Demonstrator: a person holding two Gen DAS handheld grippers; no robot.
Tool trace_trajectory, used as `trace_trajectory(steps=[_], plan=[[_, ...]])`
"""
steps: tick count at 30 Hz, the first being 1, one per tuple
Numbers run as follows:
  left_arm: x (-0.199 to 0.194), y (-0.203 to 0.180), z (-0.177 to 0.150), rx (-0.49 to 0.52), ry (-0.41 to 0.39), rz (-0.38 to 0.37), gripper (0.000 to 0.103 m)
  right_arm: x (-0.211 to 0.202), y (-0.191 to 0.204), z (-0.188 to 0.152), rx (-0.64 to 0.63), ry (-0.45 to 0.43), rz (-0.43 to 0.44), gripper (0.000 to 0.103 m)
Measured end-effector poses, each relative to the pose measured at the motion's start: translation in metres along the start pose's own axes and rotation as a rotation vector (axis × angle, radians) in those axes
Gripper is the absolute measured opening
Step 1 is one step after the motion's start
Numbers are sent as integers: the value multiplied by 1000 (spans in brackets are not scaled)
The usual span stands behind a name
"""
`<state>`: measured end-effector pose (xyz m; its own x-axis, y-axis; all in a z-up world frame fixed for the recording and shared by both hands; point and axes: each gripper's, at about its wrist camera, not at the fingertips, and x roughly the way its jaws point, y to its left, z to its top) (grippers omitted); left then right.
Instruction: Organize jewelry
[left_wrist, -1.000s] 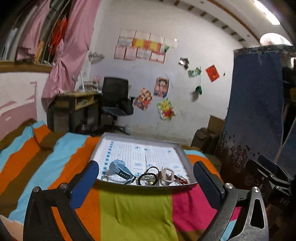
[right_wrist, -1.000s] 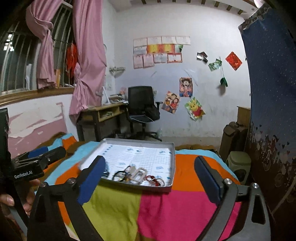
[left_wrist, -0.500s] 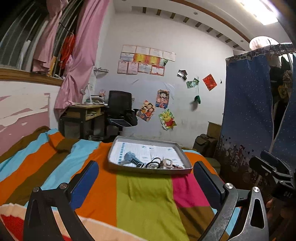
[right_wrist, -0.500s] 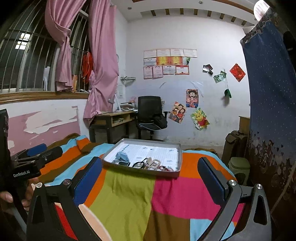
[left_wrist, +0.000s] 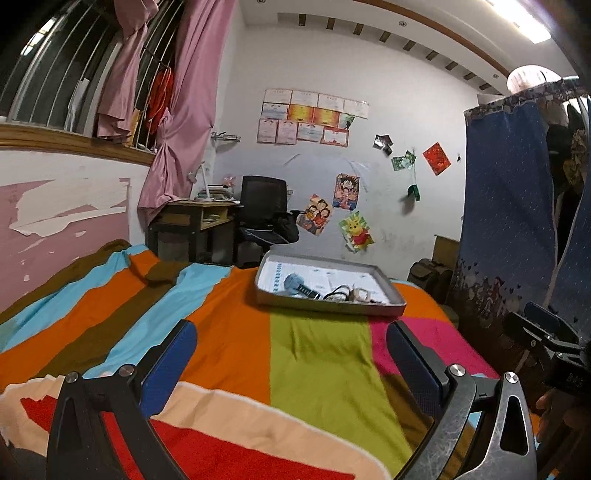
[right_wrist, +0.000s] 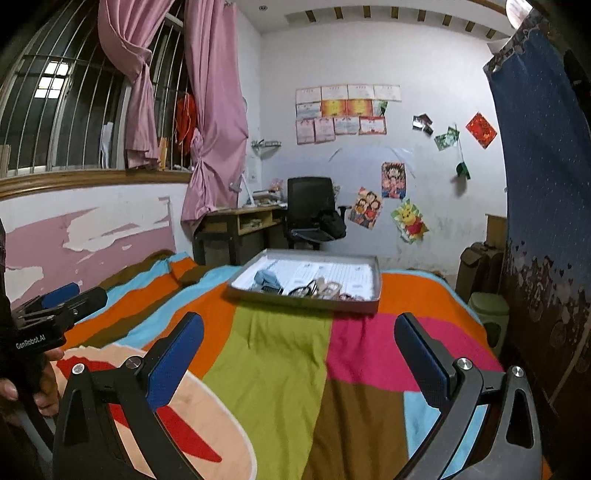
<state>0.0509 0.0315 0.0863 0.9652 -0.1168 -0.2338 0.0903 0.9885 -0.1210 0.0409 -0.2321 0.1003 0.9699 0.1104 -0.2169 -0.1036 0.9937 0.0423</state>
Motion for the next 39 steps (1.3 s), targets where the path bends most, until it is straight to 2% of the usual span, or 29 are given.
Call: trace_trajectory(steps=[10,39], plan=[[14,10,-20,-9,34,16,103,12,4,-12,-6,34,-5,101],[21,22,-30,-27,48,25,103,25,13,-20,-10,67,-9,101]])
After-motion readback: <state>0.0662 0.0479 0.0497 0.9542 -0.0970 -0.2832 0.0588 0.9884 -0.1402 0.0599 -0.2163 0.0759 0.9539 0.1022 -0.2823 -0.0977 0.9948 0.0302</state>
